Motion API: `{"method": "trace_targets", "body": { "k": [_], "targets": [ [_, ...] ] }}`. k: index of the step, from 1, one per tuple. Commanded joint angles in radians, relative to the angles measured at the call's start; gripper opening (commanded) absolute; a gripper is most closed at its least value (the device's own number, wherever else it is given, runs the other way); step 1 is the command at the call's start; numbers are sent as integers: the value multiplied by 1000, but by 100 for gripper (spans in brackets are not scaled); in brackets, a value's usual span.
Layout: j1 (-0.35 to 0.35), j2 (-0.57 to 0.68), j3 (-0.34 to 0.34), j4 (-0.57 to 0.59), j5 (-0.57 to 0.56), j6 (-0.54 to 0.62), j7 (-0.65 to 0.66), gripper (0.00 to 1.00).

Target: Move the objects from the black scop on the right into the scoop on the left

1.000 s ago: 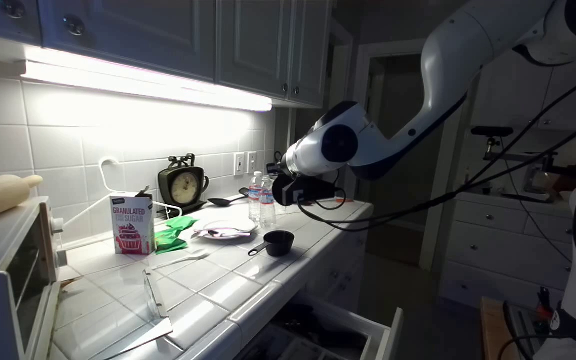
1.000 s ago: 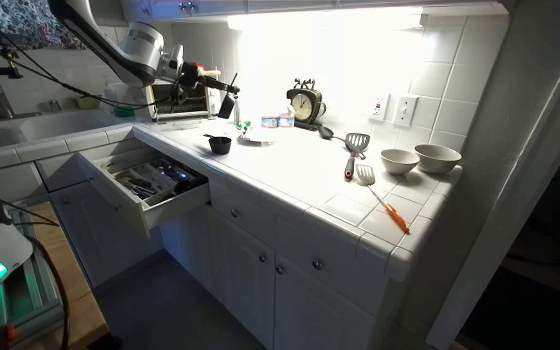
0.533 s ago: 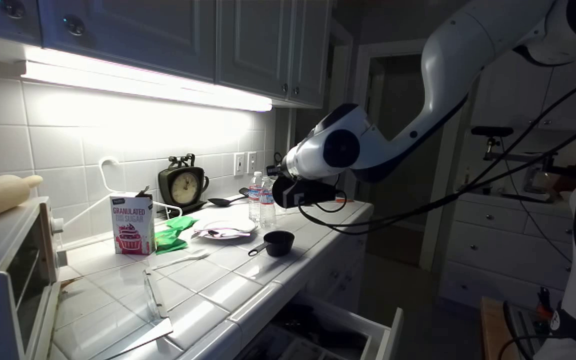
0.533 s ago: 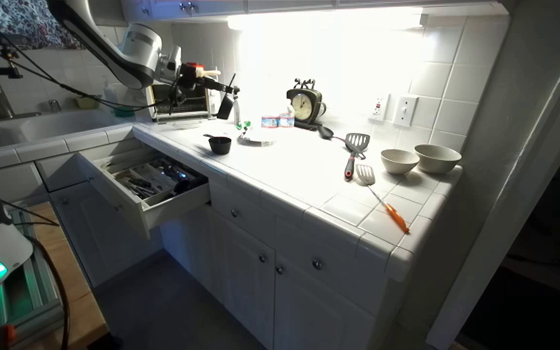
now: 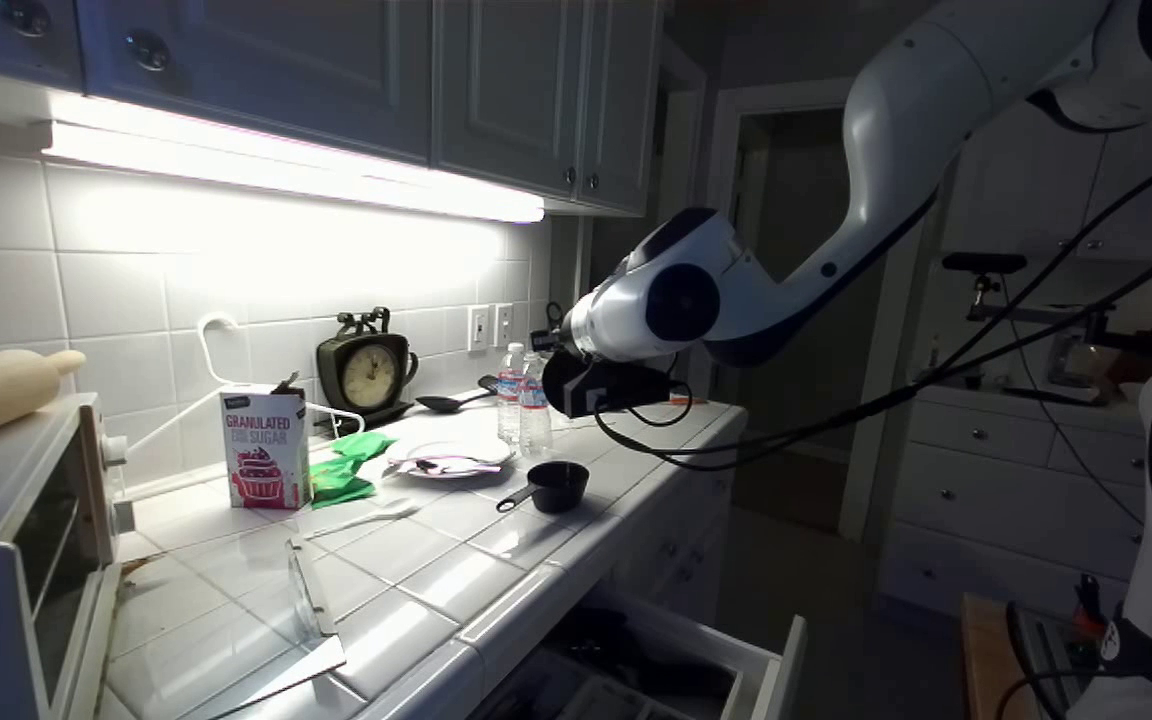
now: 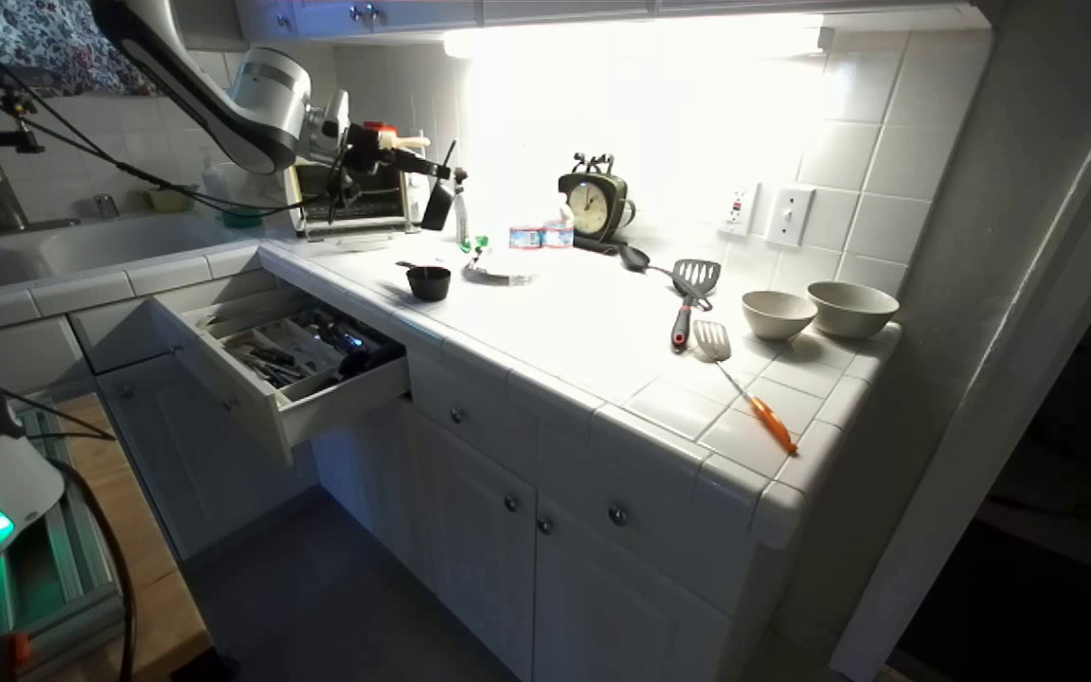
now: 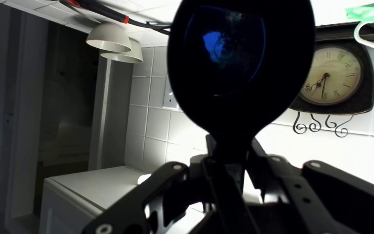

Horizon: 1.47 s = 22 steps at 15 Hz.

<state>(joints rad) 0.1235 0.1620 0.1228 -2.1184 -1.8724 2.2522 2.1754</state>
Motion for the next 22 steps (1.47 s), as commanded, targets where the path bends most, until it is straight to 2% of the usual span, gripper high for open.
{"method": "trace_targets", "body": {
  "k": [1,22],
  "targets": [
    [4,-27,12,-34,-55,-38,53,6],
    [10,-28,28,-53,-144,-108,96,6]
  ]
}}
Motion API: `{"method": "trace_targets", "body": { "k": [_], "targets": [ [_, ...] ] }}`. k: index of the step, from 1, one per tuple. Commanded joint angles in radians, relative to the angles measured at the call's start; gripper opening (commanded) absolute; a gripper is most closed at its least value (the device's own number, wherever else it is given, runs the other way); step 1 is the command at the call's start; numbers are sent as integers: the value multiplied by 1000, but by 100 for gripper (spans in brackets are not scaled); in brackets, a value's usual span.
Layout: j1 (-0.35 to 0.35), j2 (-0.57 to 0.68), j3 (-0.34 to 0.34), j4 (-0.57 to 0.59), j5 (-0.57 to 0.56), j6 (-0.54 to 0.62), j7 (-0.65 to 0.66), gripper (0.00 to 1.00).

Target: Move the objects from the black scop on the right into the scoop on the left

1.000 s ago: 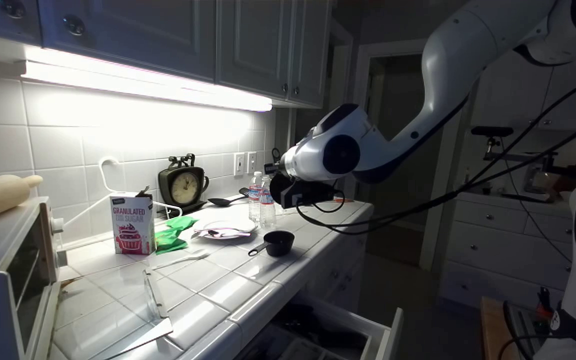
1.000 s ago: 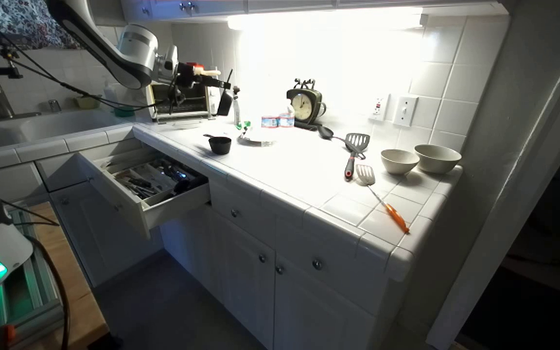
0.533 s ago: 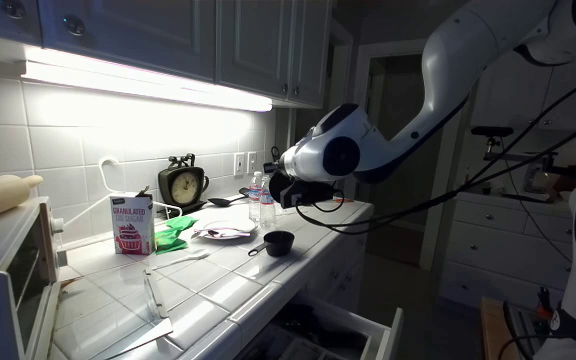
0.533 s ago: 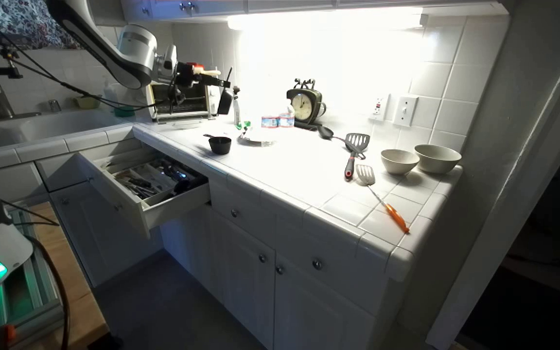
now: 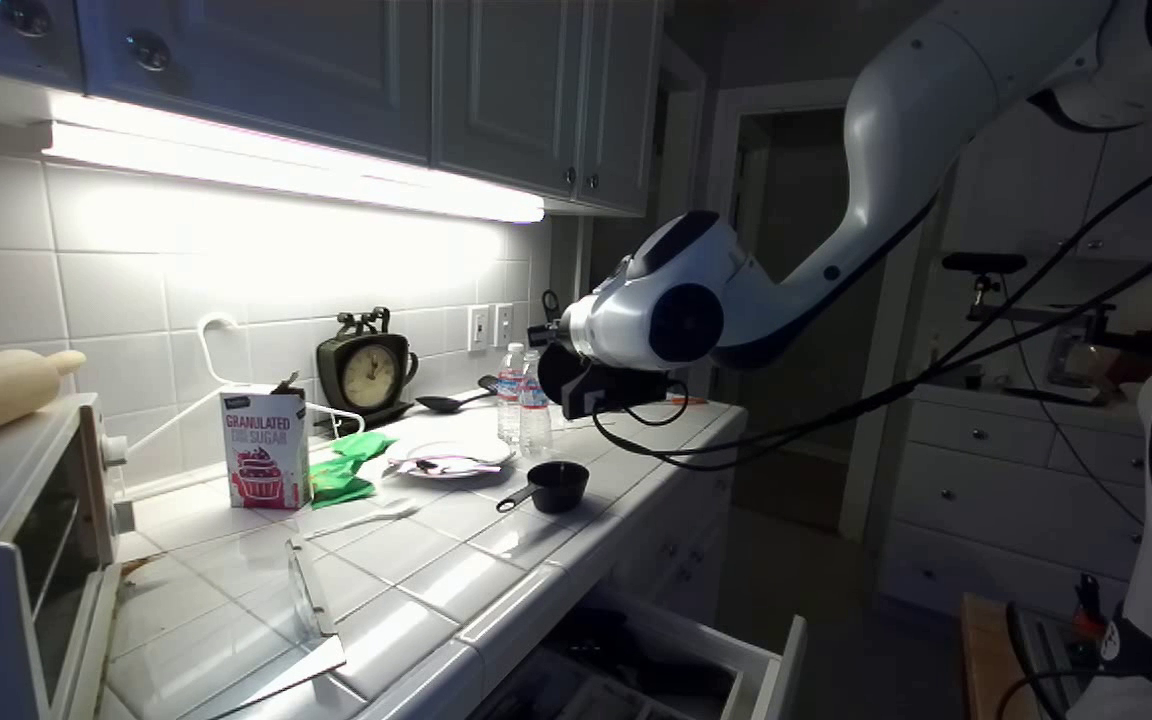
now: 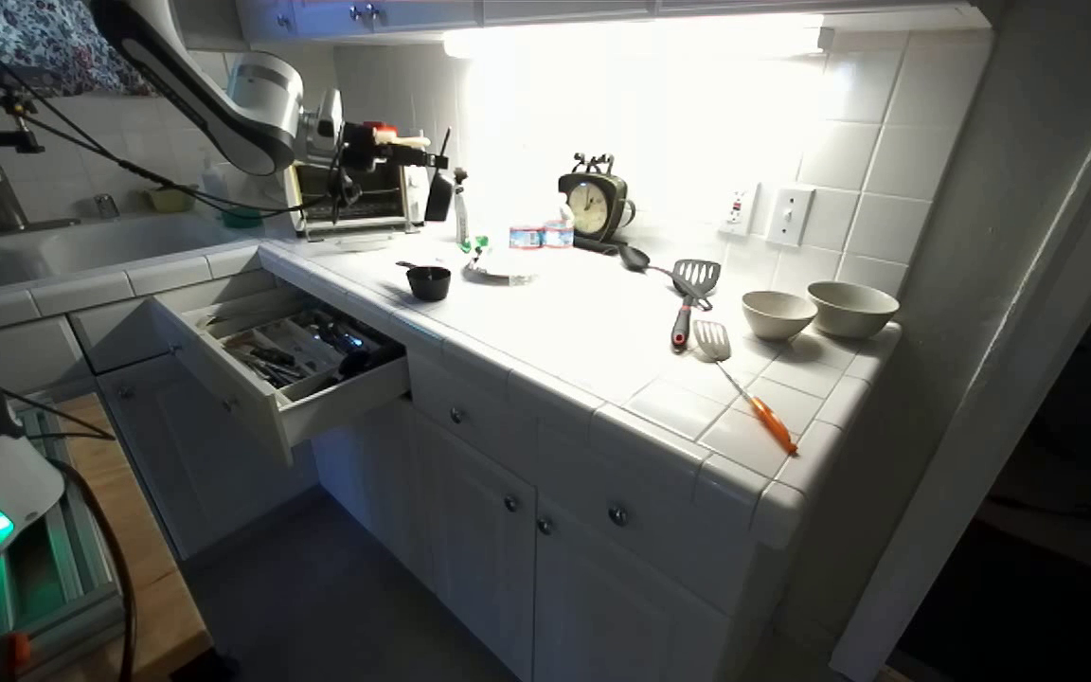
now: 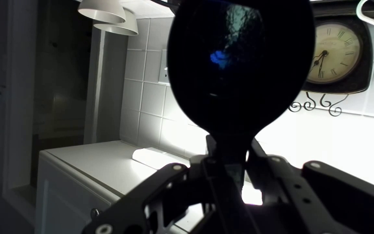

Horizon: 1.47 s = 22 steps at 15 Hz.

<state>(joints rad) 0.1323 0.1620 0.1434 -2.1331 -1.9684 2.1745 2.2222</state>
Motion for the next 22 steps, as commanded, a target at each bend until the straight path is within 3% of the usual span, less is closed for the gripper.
{"method": "trace_targets", "body": {
  "k": [1,22],
  "targets": [
    [2,-28,8,-42,-54,-35,54,6],
    [7,-35,21,-62,-101,-94,92,6]
  ]
}}
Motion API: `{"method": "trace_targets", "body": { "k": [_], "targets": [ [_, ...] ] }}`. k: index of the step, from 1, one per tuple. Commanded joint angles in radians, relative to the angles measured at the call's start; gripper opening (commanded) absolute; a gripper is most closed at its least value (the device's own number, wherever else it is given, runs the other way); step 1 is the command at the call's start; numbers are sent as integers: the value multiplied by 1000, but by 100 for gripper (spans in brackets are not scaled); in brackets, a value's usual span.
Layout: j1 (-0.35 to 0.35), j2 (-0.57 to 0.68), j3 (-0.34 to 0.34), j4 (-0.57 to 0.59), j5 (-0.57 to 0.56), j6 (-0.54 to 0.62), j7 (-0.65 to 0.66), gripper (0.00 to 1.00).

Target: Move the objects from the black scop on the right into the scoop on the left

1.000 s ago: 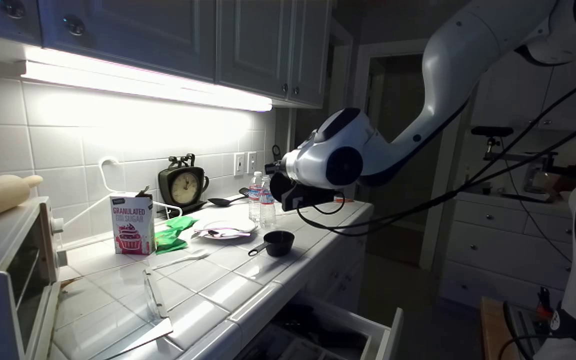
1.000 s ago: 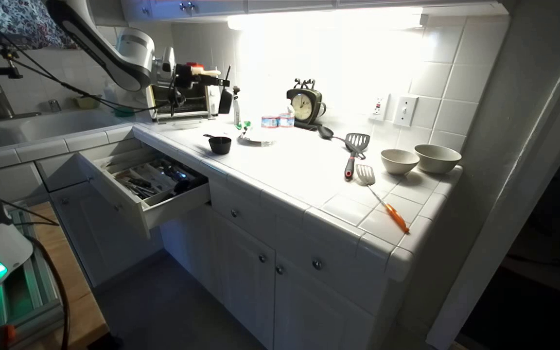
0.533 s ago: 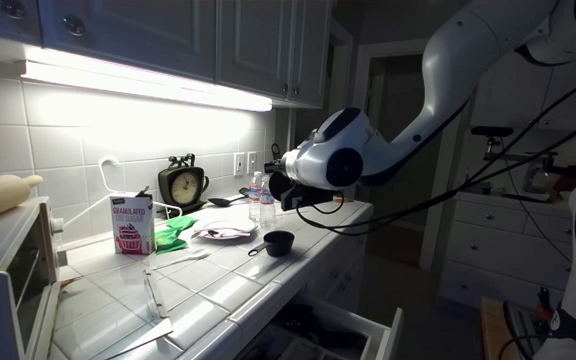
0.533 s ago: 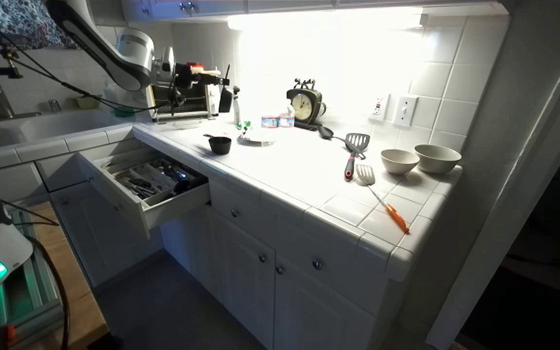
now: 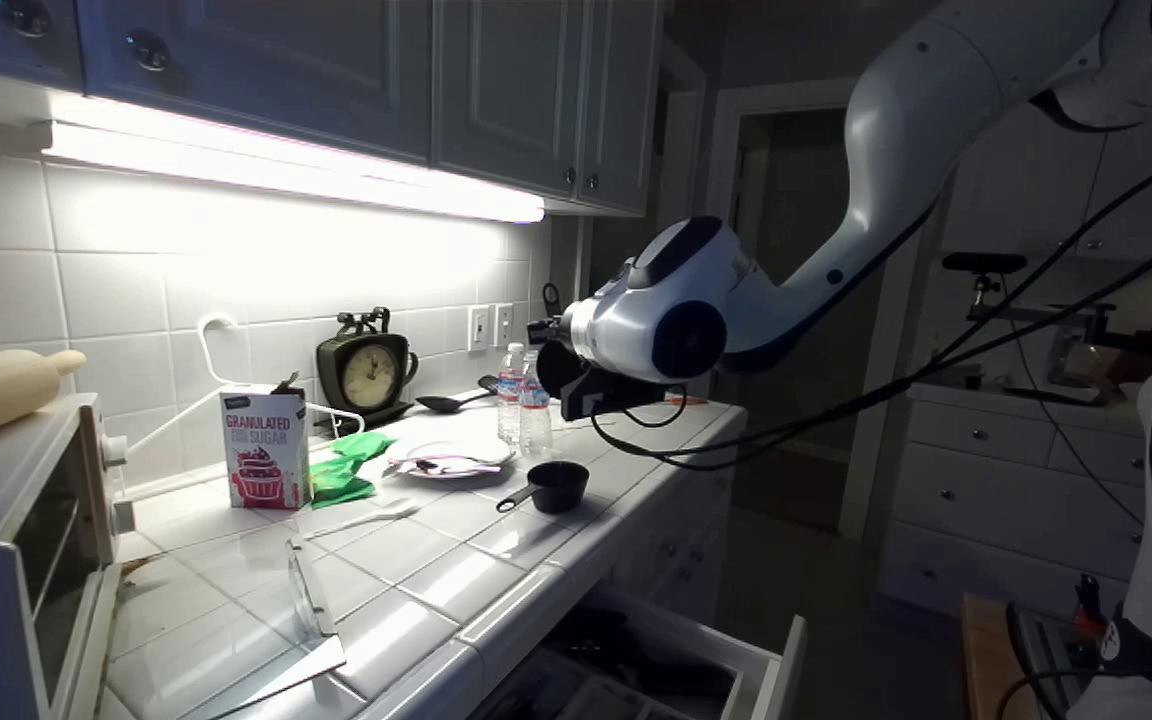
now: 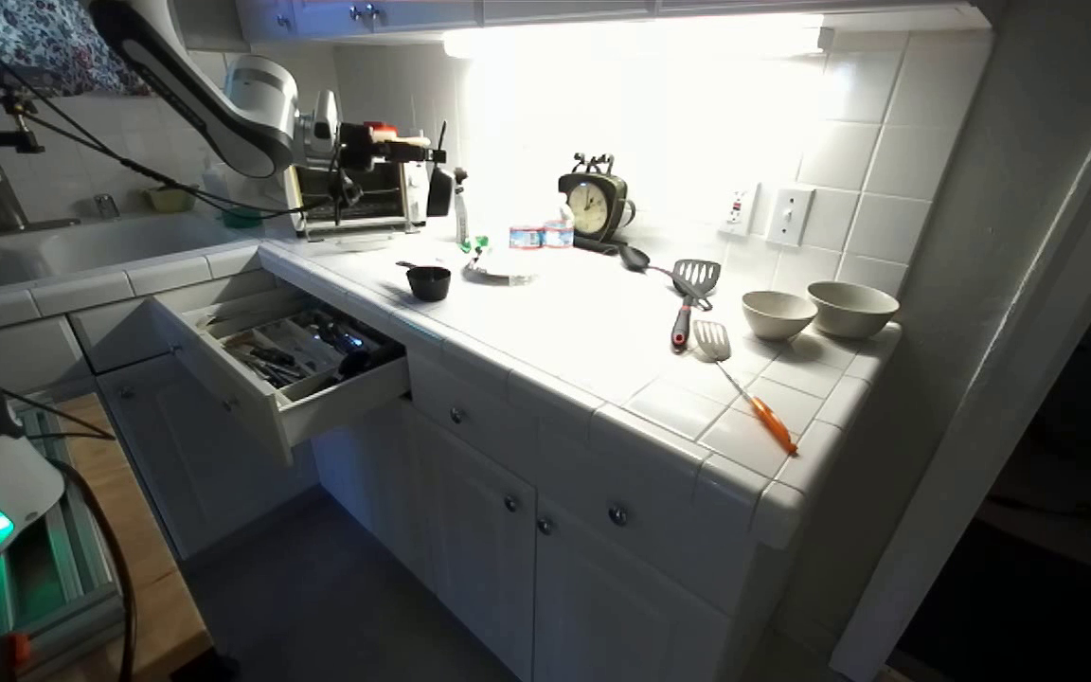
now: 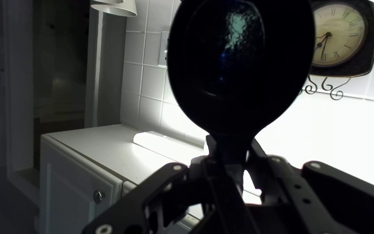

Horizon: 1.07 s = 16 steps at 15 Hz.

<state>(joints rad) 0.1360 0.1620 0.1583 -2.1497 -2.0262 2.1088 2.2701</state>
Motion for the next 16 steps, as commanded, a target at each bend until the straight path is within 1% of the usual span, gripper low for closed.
{"method": "trace_targets", "body": {
  "k": [1,16],
  "targets": [
    [3,-35,6,-47,-45,-31,45,6],
    [8,-46,8,-65,-65,-47,59,6]
  ]
}}
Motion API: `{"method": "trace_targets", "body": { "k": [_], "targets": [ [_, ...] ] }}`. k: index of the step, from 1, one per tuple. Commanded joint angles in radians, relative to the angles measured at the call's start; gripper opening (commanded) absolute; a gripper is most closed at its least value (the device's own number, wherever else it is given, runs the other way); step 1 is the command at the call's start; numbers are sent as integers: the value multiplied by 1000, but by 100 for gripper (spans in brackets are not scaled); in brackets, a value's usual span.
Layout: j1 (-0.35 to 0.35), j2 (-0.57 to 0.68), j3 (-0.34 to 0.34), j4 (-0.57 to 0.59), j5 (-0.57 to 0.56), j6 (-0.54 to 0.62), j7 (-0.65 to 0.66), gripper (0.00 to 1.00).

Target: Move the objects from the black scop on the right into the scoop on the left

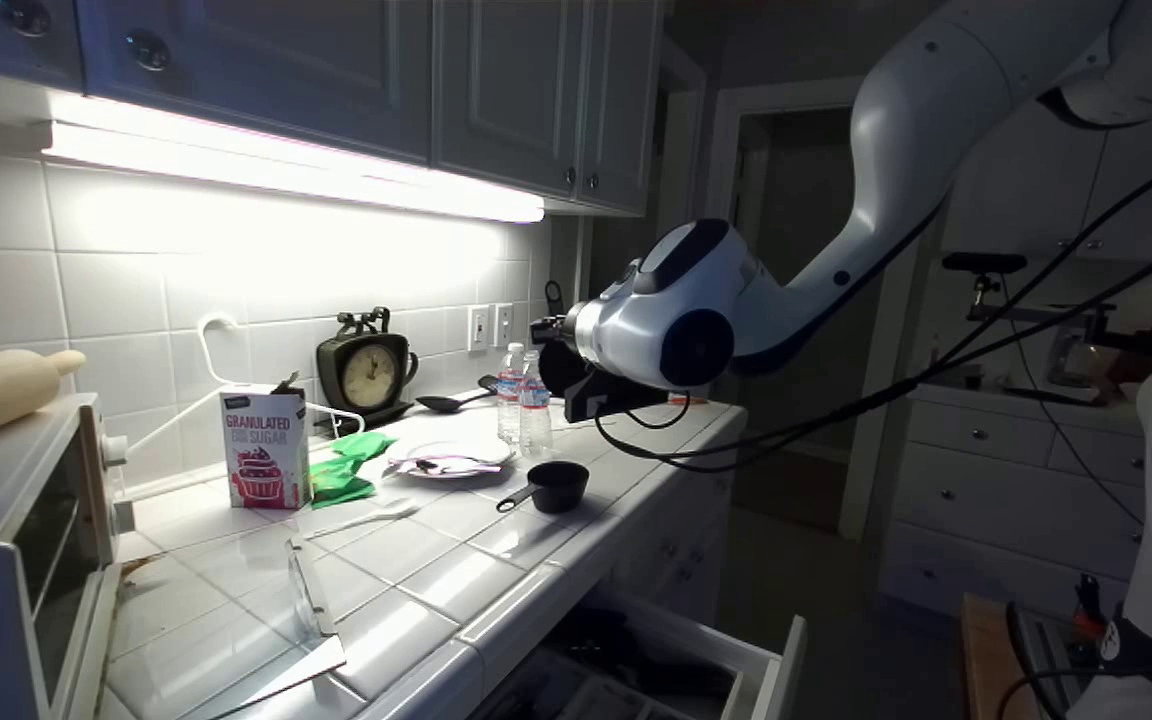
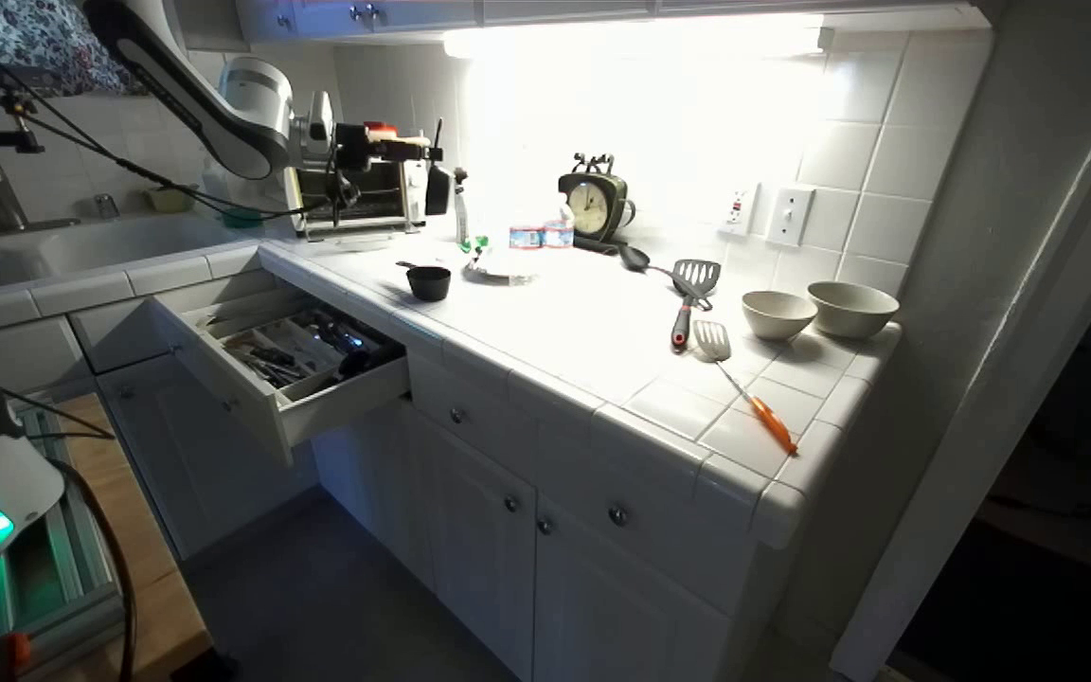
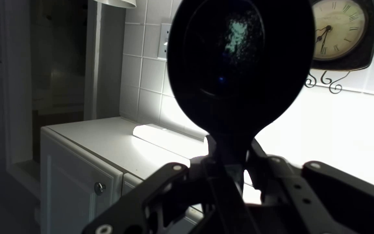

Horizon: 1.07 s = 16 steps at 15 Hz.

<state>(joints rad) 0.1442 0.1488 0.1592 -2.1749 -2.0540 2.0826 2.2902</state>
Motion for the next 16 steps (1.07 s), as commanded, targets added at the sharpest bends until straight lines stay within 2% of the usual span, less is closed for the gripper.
{"method": "trace_targets", "body": {
  "k": [1,9,16],
  "targets": [
    [0,-33,7,-40,-37,-21,39,6],
    [-20,-24,-3,-12,24,35,-11,6],
    [-65,-14,-32,19,127,140,-91,6]
  ]
}}
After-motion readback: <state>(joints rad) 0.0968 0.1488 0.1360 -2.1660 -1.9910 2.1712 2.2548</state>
